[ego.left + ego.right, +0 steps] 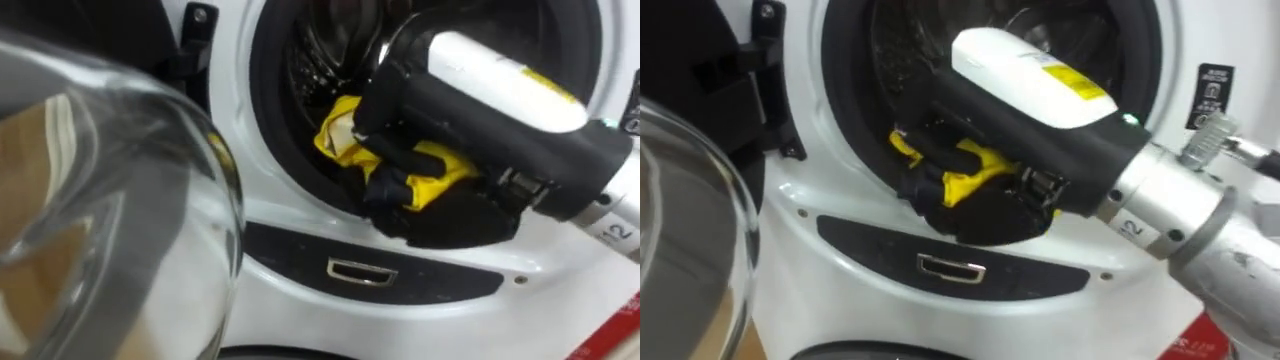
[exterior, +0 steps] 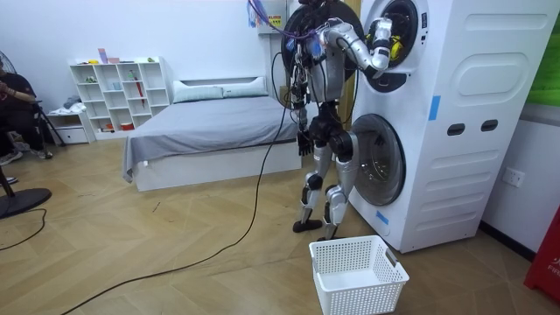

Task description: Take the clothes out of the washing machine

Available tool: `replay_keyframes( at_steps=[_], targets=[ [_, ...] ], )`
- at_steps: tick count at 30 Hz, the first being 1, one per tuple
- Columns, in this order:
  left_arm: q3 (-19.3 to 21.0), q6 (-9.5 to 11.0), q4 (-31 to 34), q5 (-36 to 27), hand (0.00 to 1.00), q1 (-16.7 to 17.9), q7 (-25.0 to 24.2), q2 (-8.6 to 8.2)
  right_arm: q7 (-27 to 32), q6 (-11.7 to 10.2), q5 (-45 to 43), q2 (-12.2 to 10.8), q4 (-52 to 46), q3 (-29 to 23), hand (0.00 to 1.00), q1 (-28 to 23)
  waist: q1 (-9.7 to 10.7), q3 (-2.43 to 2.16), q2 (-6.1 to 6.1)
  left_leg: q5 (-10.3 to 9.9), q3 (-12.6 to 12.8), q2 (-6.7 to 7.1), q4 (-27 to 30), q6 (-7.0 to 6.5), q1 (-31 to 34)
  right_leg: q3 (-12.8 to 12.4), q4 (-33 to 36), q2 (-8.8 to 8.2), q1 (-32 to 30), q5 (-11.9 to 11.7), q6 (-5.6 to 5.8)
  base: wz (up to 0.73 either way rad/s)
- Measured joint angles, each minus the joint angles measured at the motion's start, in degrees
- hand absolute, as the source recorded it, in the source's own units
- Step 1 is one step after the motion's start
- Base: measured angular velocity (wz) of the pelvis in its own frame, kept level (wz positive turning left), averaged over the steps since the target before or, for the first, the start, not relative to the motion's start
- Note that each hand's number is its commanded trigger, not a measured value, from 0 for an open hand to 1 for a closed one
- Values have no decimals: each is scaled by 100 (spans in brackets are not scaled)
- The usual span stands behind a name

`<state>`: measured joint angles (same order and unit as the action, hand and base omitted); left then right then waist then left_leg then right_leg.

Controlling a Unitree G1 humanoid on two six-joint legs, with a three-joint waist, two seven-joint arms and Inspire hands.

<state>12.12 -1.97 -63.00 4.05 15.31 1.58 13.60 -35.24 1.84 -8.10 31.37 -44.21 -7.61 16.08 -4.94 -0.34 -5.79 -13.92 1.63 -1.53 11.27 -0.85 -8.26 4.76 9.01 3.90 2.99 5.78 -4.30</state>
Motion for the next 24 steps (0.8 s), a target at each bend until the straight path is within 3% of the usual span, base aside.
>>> replay_keyframes(
  at_steps=[8, 14, 18, 19, 21, 24],
  targets=[
    [181, 165, -24, 22, 0, 149, 3, -60, 584, -319, 621, -1, -69, -930, 100, -1164, 221, -19, 48, 7, 136, -21, 40, 15, 70, -101, 89, 19, -128, -34, 3, -9],
    [392, 225, -139, 49, 0, 252, 41, -129, 1052, -362, 657, -3, 89, -1548, 100, -1846, 411, -27, 57, 2, 427, -81, 40, 68, -3, -361, 186, 88, -199, -93, -7, -24],
    [479, 251, -142, 62, 0, 224, 44, -134, 1320, -403, 539, -1, 170, -2109, 100, -2239, 691, -25, 44, -3, 584, -112, 60, 60, 15, -715, 279, 174, -304, -81, -34, -8],
    [512, 265, -142, 61, 0, 225, 44, -131, 1399, -425, 553, 3, 216, -2216, 100, -2291, 725, -10, 12, 3, 653, -125, 59, 69, 12, -788, 278, 194, -309, -81, -32, -11],
    [584, 293, -141, 60, 0, 239, 42, -124, 1747, -428, 582, 4, 390, -2551, 100, -2449, 784, -36, 71, 9, 891, -185, 58, 79, -13, -1009, 285, 258, -334, -98, -5, -32],
    [630, 385, -140, 55, 0, 249, 46, -97, 2096, -436, 603, 2, 546, -2726, 100, -2712, 814, -39, 102, 9, 1100, -207, 59, 79, -29, -1184, 312, 299, -388, -131, 43, -34]
  ],
)
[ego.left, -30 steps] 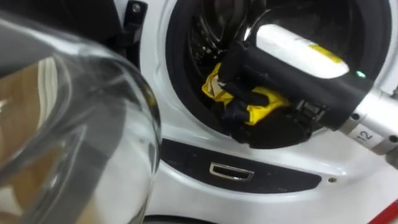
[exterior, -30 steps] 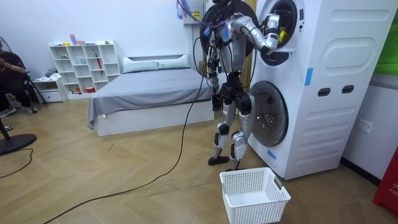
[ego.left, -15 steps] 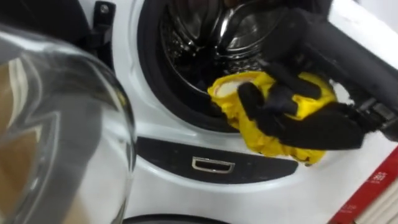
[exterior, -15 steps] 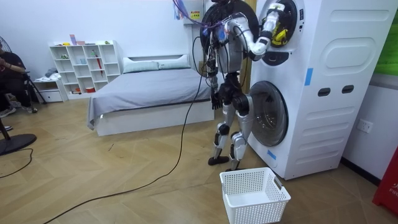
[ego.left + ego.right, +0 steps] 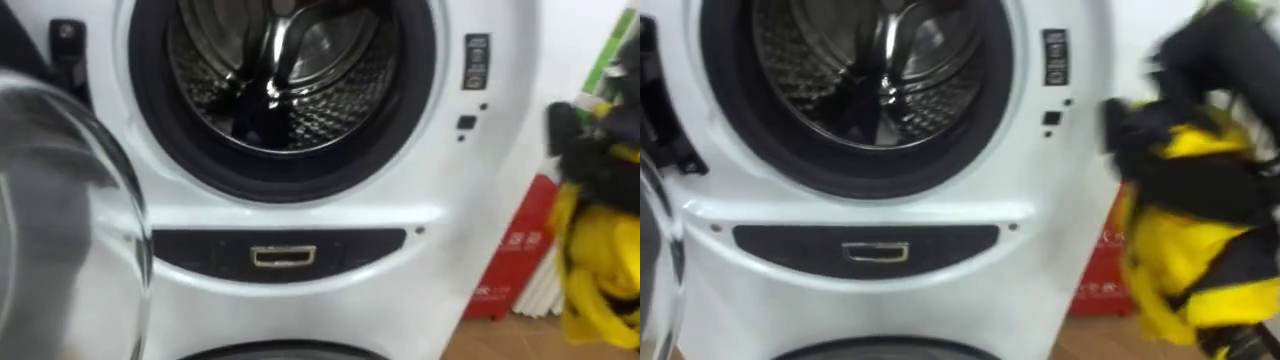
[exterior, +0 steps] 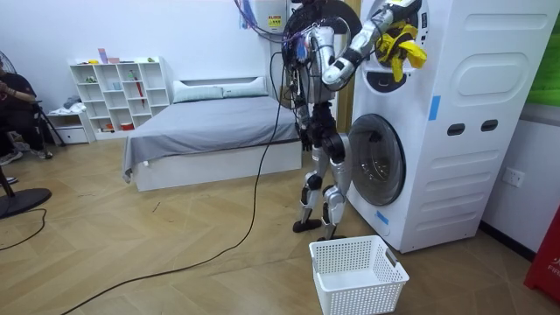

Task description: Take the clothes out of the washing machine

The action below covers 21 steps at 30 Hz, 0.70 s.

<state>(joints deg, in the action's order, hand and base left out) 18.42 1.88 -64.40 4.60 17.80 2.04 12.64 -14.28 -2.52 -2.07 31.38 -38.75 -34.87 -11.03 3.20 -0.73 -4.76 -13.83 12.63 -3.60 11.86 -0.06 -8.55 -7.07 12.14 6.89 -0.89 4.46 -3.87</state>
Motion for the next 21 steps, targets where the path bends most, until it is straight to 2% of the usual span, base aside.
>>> replay_keyframes(
  at_steps=[2, 5, 8, 9, 10, 12, 14, 15, 16, 17, 18, 19, 20, 21],
  targets=[
    [-2, 21, 2, -7, 0, -4, 4, -1, 159, 1, -10, -1, 106, -16, 100, -220, 22, 0, 0, 0, 109, -21, 6, -1, 4, -79, -17, 23, -22, -4, 7, -25],
    [-16, 21, 2, -50, 0, -14, 9, 1, 369, 18, 0, -1, 427, -14, 100, -343, 183, 1, -16, -1, 336, -91, 52, 0, 41, -159, -29, 36, -59, -2, 13, -10],
    [-69, 21, 1, -48, 0, -79, 3, 26, 487, 145, 0, -1, 554, 35, 100, -370, 206, 0, -19, 0, 575, -125, 37, 0, 74, -437, -50, 114, -135, -10, 31, -25],
    [-69, 19, -4, -46, 0, -79, -11, 42, 472, 195, -1, -2, 607, 119, 100, -371, 194, -3, -31, 0, 726, -164, 48, 0, 78, -533, -48, 149, -168, -11, 33, -29],
    [-69, 19, -5, -49, 0, -77, -17, 47, 466, 238, -1, -1, 629, 173, 100, -372, 195, -7, -41, 0, 768, -166, 51, 0, 85, -548, -44, 150, -192, -14, 37, -36],
    [-93, 11, -7, -53, 0, -78, -26, 59, 339, 394, -2, -1, 642, 329, 100, -410, 193, -4, -64, -1, 932, -194, 69, 0, 120, -650, -48, 173, -266, -61, 111, -37],
    [-187, -25, -8, -56, 0, -61, -27, 70, 277, 447, 0, -1, 644, 452, 100, -424, 182, -6, -59, 0, 1233, -305, 81, 0, 139, -660, -19, 169, -312, -73, 182, -26],
    [-247, -36, -2, -24, 0, -69, -34, 83, 234, 468, -2, 2, 647, 529, 100, -419, 172, 7, -52, 8, 1541, -419, 148, 17, 142, -484, 398, 67, -441, 47, 233, 14],
    [-312, -49, -4, 12, 0, -78, -40, 109, 208, 470, 13, 29, 666, 614, 100, -425, 287, 19, -155, 10, 1899, -496, 343, 120, 139, -389, 1228, -233, -591, 438, 397, 27],
    [-317, -70, -8, 12, 0, -102, -45, 117, 208, 469, 34, 34, 701, 672, 100, -423, 300, 26, -223, -26, 2022, -505, 500, 204, 150, -454, 1504, -395, -633, 747, 506, 20],
    [-368, -145, -61, 4, 0, -184, -55, 120, 202, 467, 2, 9, 890, 914, 100, -408, 245, 35, -284, -169, 2005, -575, 852, 290, 249, -571, 1550, -299, -670, 904, 450, -14],
    [-419, -202, -88, -18, 0, -230, -77, 133, 67, 564, -76, -54, 1101, 1206, 100, -421, 175, 64, -151, -197, 1749, -586, 866, 276, 341, -886, 1324, -45, -577, 872, 445, -28],
    [-432, -214, -98, -39, 0, -258, -98, 144, -29, 618, -75, -77, 1210, 1338, 100, -441, 146, 57, -112, -185, 1577, -544, 825, 261, 411, -1036, 1171, 52, -559, 802, 452, -32],
    [-509, -280, -136, -56, 0, -428, -116, 214, -196, 667, -66, -123, 1523, 1460, 100, -502, -38, 49, -93, -126, 1371, -458, 723, 199, 468, -1187, 917, 108, -510, 546, 407, -24]
  ],
)
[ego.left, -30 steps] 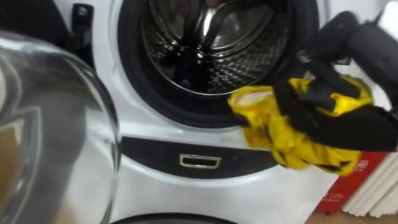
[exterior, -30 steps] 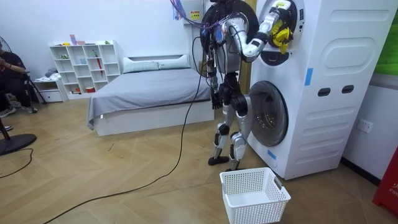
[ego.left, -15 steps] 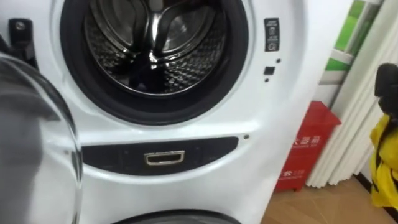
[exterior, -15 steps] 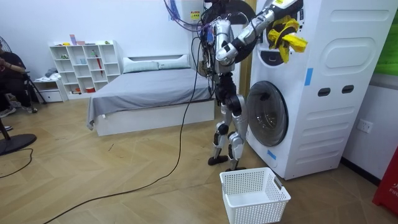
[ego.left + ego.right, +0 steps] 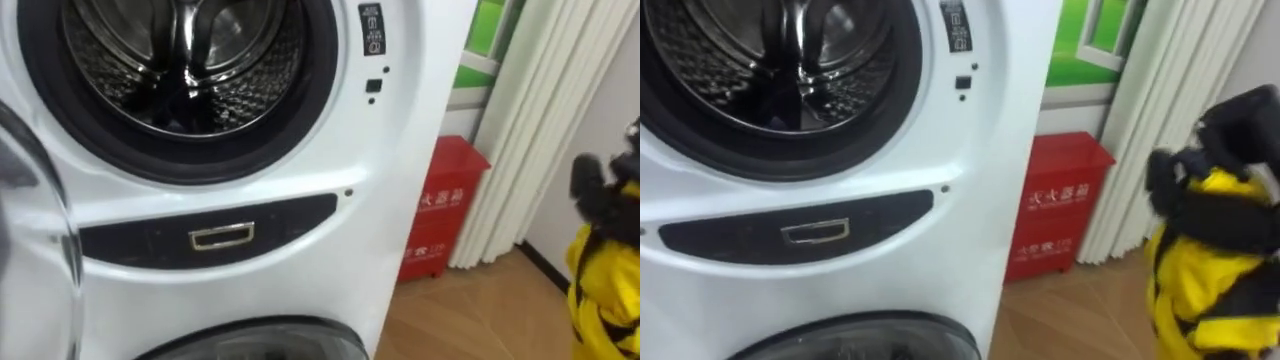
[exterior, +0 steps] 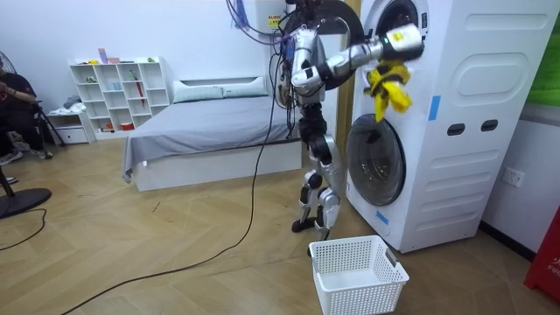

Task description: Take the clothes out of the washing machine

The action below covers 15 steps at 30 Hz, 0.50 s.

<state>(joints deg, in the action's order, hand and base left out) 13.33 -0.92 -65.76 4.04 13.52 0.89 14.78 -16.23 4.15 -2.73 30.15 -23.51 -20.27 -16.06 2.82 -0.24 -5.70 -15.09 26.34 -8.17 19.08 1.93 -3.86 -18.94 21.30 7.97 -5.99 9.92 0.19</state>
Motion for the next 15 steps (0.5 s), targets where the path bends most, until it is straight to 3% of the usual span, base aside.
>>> replay_keyframes(
  at_steps=[1, 3, 5, 6, 10, 11, 12, 13, 15],
  targets=[
    [-71, -12, 8, -3, 0, -129, 11, 69, -66, 94, -7, -78, 343, 164, 100, 55, -108, -2, 3, 5, 15, -2, 14, -27, 76, -48, -155, 20, -3, -221, -104, -18],
    [-331, -47, -38, -33, 0, -358, 71, 154, -74, 98, -101, -184, 1014, 473, 100, 161, -189, -1, 12, -17, 31, -22, 57, -38, 215, -20, -341, 13, -40, -375, -88, -3],
    [-708, -64, -64, -221, 0, -610, 182, 208, -81, 204, -213, -249, 1675, 850, 100, 289, -303, -35, 58, -28, 137, -20, 85, -117, 378, -60, -387, -6, -208, -476, -36, -21],
    [-911, -66, -62, -242, 0, -764, 231, 200, -85, 325, -236, -316, 1974, 1073, 100, 366, -423, -30, 77, -21, 201, -25, 120, -149, 494, -79, -429, -19, -332, -567, -16, -35],
    [-1165, -64, -151, -360, 0, -1157, 274, 60, -59, 288, -243, -525, 3416, 1509, 100, 943, -432, 3, 273, -16, 265, -44, 312, -240, 950, -151, -655, -65, -643, -831, 72, -17],
    [-1210, -64, -152, -421, 0, -1196, 275, 31, -21, 293, -245, -541, 3594, 1519, 100, 1005, -434, 9, 288, -23, 264, -39, 350, -256, 1033, -162, -648, -71, -716, -850, 93, -12],
    [-1320, -62, -154, -526, 0, -1246, 272, -25, 28, 296, -273, -546, 3886, 1537, 100, 1113, -429, -8, 381, -22, 265, -42, 428, -306, 1184, -159, -649, -89, -843, -898, 123, -14],
    [-1422, -62, -148, -604, 0, -1240, 265, -65, 82, 295, -424, -552, 4096, 1578, 100, 1210, -420, 7, 469, -22, 289, -36, 455, -336, 1295, -153, -636, -119, -960, -938, 159, -16],
    [-1496, -62, -124, -634, 0, -1168, 240, -83, 128, 286, -545, -561, 4500, 1706, 100, 1430, -376, 18, 532, -13, 329, -4, 454, -361, 1432, -133, -619, -177, -1140, -992, 195, -20]
  ],
)
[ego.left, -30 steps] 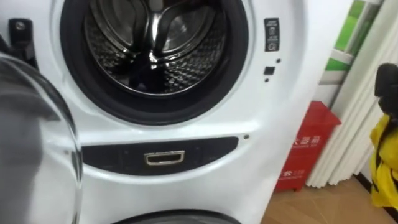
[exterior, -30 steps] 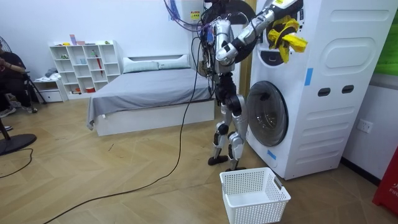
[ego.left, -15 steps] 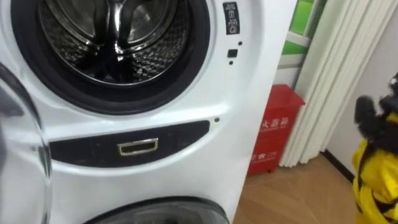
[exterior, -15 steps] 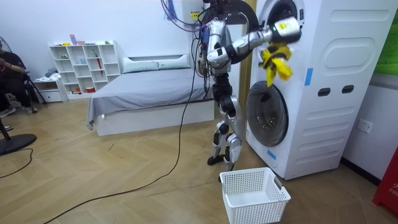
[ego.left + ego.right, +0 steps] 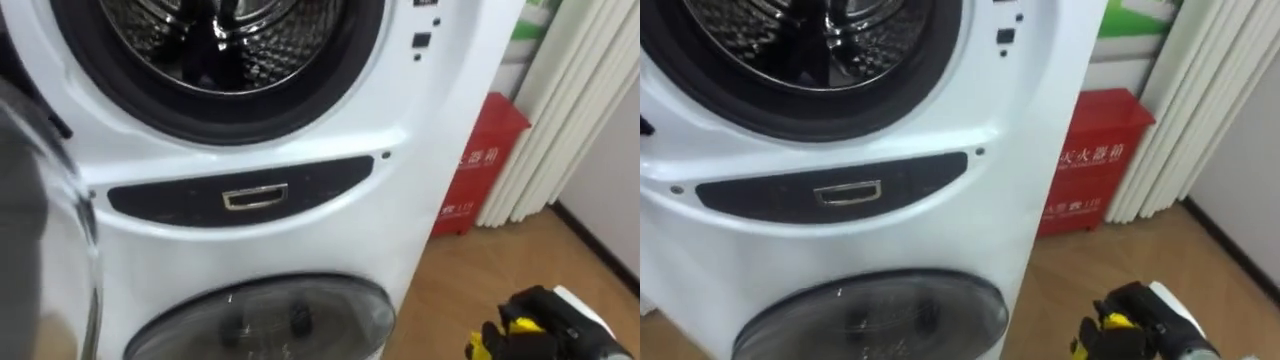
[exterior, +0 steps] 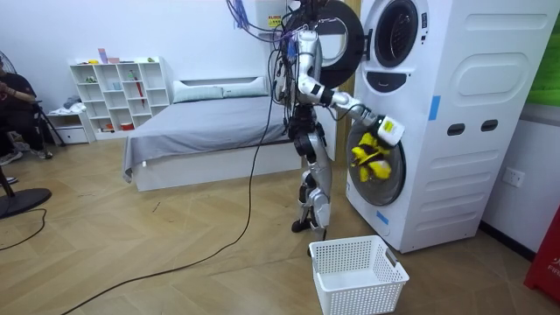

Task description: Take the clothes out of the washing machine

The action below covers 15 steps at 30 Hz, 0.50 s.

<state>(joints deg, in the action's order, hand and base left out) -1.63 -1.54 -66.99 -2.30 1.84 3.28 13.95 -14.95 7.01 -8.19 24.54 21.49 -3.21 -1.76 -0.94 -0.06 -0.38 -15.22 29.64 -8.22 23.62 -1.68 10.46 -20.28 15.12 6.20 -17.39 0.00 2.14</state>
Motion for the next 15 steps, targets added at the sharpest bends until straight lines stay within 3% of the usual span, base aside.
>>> replay_keyframes(
  at_steps=[5, 7, 8, 15],
  targets=[
    [-138, 24, 1, -113, 0, 14, -7, -12, 126, -14, -252, -296, 835, 203, 100, 390, 148, 18, 85, 56, 46, 87, 13, -55, 315, 0, 180, -55, -404, -42, 37, -10],
    [-159, 26, 3, -219, 0, -11, -43, -43, 198, -78, -267, -443, 1162, 204, 100, 553, 217, 3, 110, 58, 58, 97, 15, -54, 426, -2, 185, -58, -554, -70, 36, -11],
    [-174, 29, 10, -262, 0, -30, -49, -45, 218, -84, -270, -446, 1177, 205, 100, 573, 222, -18, 167, 58, 72, 94, 19, -54, 455, 2, 187, -61, -574, -72, 34, -10],
    [-439, 32, 48, -495, 0, -80, -180, -55, 457, -249, -299, -446, 1425, 210, 100, 924, 319, 24, 232, 59, 61, 97, 111, -52, 769, 206, 288, -113, -984, -72, 33, -14]
  ],
)
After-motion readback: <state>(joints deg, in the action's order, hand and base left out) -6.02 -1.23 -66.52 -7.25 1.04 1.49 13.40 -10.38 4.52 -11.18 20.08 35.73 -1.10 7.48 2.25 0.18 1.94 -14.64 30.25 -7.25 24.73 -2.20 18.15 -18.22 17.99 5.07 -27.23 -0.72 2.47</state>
